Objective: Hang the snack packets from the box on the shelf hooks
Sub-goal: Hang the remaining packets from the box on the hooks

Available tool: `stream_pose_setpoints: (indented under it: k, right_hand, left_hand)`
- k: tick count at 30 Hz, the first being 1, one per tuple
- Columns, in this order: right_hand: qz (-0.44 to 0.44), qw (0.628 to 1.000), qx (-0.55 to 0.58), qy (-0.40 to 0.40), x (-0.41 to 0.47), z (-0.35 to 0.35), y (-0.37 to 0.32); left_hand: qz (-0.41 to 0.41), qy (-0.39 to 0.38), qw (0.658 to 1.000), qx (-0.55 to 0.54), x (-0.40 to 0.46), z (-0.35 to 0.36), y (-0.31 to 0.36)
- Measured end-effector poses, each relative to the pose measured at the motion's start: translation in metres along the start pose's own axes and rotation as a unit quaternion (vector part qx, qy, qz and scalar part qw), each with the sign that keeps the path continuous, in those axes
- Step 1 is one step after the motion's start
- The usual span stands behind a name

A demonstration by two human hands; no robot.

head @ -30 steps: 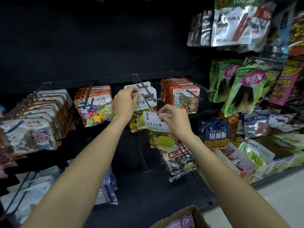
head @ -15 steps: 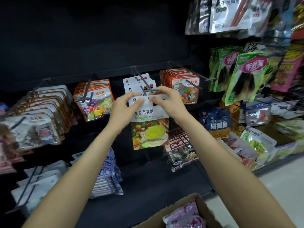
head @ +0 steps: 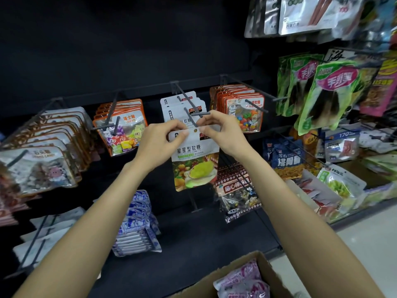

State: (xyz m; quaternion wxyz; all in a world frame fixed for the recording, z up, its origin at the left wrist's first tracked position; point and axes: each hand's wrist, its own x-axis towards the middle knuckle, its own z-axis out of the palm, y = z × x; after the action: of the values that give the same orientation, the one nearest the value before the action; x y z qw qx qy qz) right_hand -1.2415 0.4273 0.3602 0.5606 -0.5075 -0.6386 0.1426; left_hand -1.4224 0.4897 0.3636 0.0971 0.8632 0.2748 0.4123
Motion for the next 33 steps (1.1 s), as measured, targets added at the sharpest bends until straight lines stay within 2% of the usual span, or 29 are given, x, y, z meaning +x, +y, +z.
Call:
stream_pose_setpoints:
  k: [2,6,8,13,15,17,22,25,27,29,33]
  right_hand:
    - [-0.016,1.000,0.006,0.006,-0.004,0.002,0.001]
    - [-0.040,0.996,0.008,0.082,-0.010,0.009,0.002]
    - [-0.027,0.994,0.000,0.103,-0.007,0.011,0.003]
    - [-0.007,0.993,-0.046,0.112,0.010,0.020,0.013]
    - [-0.041,0.980,-0.140,0.136,0.023,0.028,0.021]
    - [-0.088,0.952,-0.262,0.134,0.036,0.036,0.035]
    - [-0.122,0.887,-0.444,0.036,0.050,0.043,0.064]
    - [-0.093,0.852,-0.515,-0.013,0.036,0.046,0.064]
    - [-0.085,0.863,-0.498,-0.010,0.016,0.047,0.062]
    - [-0.088,0.891,-0.445,0.001,-0.014,0.047,0.058]
    - [-0.070,0.932,-0.356,-0.006,-0.100,0.056,0.045]
  left_hand:
    - [0.035,0.007,0.999,0.029,-0.004,-0.002,0.000]
    - [0.067,0.038,0.994,0.073,0.002,-0.004,0.003]
    - [0.051,0.043,0.994,0.091,0.006,-0.003,0.006]
    - [-0.048,0.060,0.991,0.105,0.014,0.008,-0.002]
    - [-0.077,0.073,0.986,0.126,0.022,0.013,-0.008]
    - [-0.084,0.090,0.980,0.154,0.033,0.018,-0.018]
    - [-0.066,0.082,0.959,0.264,0.051,0.032,-0.048]
    - [-0.043,0.120,0.951,0.282,0.041,0.038,-0.049]
    - [-0.006,0.140,0.955,0.263,0.020,0.039,-0.042]
    - [0.006,0.143,0.967,0.210,-0.011,0.038,-0.028]
    - [-0.018,0.093,0.987,0.132,-0.097,0.031,0.003]
